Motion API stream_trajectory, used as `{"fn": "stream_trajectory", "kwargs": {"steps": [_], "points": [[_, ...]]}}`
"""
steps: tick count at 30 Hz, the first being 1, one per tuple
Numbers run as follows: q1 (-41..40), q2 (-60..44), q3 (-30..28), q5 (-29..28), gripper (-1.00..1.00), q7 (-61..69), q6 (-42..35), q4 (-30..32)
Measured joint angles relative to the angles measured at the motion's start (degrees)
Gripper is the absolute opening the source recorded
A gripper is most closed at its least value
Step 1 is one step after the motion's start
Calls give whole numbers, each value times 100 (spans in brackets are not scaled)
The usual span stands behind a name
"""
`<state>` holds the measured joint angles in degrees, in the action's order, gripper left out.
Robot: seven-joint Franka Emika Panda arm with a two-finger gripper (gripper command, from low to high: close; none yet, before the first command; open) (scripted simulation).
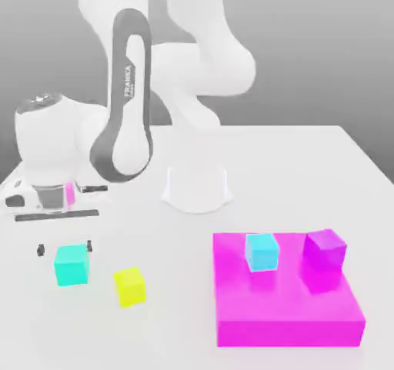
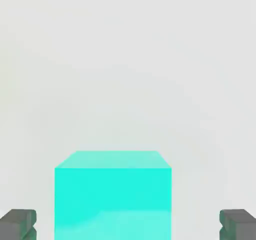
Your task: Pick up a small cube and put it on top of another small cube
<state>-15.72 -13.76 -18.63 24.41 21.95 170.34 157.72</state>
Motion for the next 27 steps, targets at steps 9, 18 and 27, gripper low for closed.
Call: {"fn": "stream_trajectory", "kwargs": {"steps": [9, 18, 27], "points": [[-544, -355, 668, 526, -100, 391, 249, -84], [452, 602, -722, -1153, -100, -856, -393, 158], [964, 1624, -823, -2570, -100, -399, -1158, 363]]}}
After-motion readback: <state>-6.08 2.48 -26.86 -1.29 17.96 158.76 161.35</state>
